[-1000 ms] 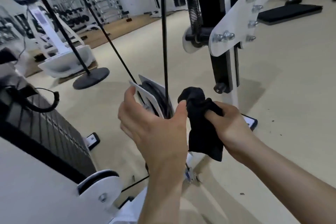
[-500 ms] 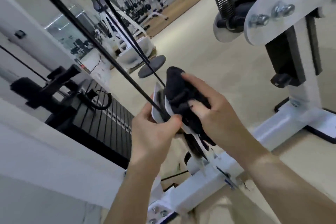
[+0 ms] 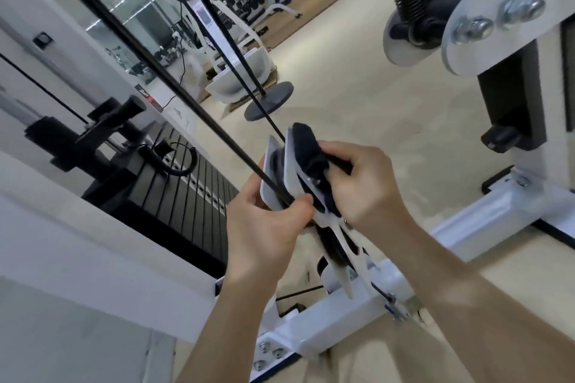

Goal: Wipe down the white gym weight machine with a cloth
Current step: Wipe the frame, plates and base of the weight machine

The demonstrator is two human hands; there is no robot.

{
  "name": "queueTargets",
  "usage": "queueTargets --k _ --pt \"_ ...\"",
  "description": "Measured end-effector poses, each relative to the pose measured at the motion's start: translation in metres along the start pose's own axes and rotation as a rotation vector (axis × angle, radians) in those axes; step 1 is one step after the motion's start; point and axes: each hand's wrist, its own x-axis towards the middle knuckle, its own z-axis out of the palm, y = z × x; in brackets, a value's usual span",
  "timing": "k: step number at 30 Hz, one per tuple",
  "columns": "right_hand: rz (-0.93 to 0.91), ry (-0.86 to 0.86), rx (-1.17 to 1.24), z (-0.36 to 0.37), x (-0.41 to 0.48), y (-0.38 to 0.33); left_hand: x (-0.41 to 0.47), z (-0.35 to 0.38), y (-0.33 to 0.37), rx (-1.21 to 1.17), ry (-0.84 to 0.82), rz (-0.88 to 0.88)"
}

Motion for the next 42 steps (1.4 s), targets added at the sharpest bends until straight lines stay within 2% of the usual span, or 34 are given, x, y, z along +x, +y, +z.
queueTargets --k 3,6,8,10,14,16,19,24,28,32,35,37,38,40,42 --pt "-0.169 0.092 -0.009 -0.004 -0.049 0.001 -0.002 0.005 -0.002 0.02 0.03 0.025" --pt "-0.231 0.118 -0.079 -0.004 -0.04 0.005 -0.003 0.009 -0.004 0.033 0.068 0.003" --pt "-0.175 0.13 -0.056 0.0 -0.008 0.011 -0.002 0.012 -0.002 0.044 0.063 -0.008" --pt "0.003 0.048 0.026 0.001 0.016 0.019 -0.003 0.013 -0.001 0.079 0.064 -0.005" --pt "0.112 -0.054 -0.073 -0.009 -0.037 0.06 -0.002 0.004 -0.006 0.078 0.116 -0.016" --pt "0.137 -0.037 -0.08 -0.02 -0.054 0.062 -0.002 0.006 -0.008 0.081 0.102 0.004" --pt "0.065 0.101 0.008 -0.022 -0.031 0.04 -0.001 0.017 -0.007 0.076 0.066 0.041" --pt "0.033 -0.075 -0.03 -0.015 -0.066 0.016 0.002 0.006 -0.011 0.081 0.138 0.01" --pt "-0.06 0.054 0.02 -0.021 -0.047 0.012 0.002 0.02 -0.008 0.059 0.084 0.044" --pt "-0.151 0.008 -0.235 -0.008 -0.068 0.033 0.003 0.008 -0.014 0.076 0.144 0.009" --pt "0.048 -0.039 -0.41 -0.023 -0.068 0.061 -0.003 0.009 -0.015 0.07 0.126 0.021" --pt "0.096 0.026 -0.34 -0.024 -0.052 0.053 -0.006 0.014 -0.015 0.067 0.112 0.065" --pt "0.097 0.024 -0.218 -0.023 -0.041 0.044 -0.005 0.015 -0.016 0.062 0.112 0.077" --pt "0.101 -0.121 0.122 -0.014 -0.028 0.027 -0.006 0.013 -0.02 0.067 0.129 0.09" --pt "0.133 -0.205 0.27 -0.004 -0.031 0.024 -0.009 0.015 -0.024 0.075 0.15 0.069"
